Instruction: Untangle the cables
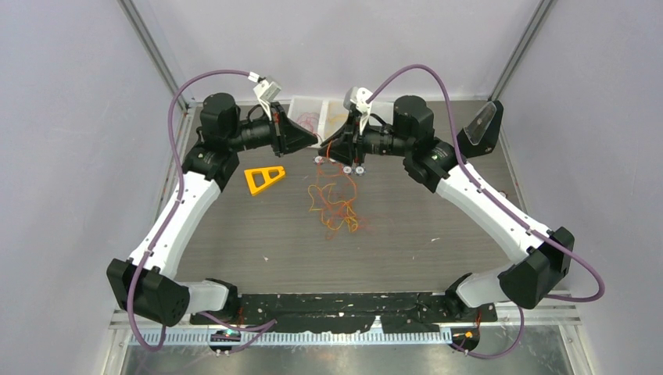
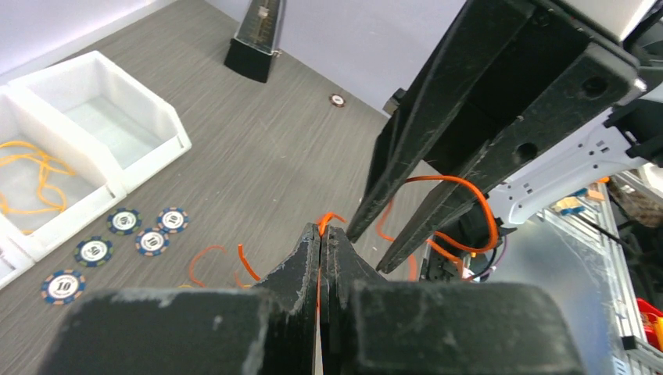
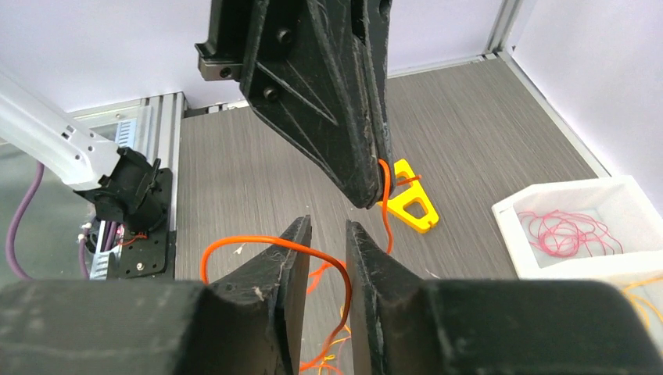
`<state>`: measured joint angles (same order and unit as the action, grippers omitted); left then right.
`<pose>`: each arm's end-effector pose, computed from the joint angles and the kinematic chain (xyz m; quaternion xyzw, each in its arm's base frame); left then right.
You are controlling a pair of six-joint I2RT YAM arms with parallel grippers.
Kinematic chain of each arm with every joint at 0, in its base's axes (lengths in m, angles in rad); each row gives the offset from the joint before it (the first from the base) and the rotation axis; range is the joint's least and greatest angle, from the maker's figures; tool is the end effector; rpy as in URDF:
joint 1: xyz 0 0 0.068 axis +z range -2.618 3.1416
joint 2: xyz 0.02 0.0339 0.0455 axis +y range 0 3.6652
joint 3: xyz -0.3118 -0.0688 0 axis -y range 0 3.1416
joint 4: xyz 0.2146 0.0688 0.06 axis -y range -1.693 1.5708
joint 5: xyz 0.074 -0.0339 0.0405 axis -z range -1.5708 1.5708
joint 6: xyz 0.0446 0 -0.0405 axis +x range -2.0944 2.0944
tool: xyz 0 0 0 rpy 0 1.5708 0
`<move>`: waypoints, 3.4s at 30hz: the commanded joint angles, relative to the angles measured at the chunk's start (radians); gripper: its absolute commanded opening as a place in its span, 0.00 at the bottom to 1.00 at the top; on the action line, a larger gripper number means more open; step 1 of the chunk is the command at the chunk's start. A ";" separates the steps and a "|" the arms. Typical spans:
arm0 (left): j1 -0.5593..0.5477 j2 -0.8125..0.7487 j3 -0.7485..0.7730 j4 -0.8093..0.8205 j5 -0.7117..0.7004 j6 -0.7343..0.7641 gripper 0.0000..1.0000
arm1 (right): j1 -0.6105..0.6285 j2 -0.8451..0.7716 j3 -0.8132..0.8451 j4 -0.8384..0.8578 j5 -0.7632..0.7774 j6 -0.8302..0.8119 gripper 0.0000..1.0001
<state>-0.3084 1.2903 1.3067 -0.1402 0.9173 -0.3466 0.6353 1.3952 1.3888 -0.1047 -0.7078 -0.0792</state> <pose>0.2252 -0.1089 0.4641 0.2802 0.6775 -0.5051 0.4553 0.2144 0.1941 0.4672 -0.4610 0.5741 0.4200 0.5305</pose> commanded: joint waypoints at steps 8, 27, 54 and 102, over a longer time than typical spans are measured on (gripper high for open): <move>-0.005 0.016 0.036 0.189 0.152 -0.168 0.00 | -0.005 -0.014 -0.006 0.040 0.151 -0.059 0.35; -0.030 0.047 0.063 0.081 0.190 -0.102 0.00 | -0.023 -0.034 -0.041 0.091 0.078 -0.044 0.61; 0.110 0.088 0.254 0.190 0.009 -0.213 0.99 | -0.216 0.062 0.303 0.194 0.065 0.141 0.05; 0.239 0.294 0.305 0.076 0.035 -0.095 1.00 | -0.437 0.745 0.644 -0.049 0.017 -0.009 0.05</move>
<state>-0.0772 1.5810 1.5856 -0.0731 0.9360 -0.4549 0.2008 2.1304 2.0586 -0.1162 -0.6384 -0.1287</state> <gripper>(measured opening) 0.995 0.067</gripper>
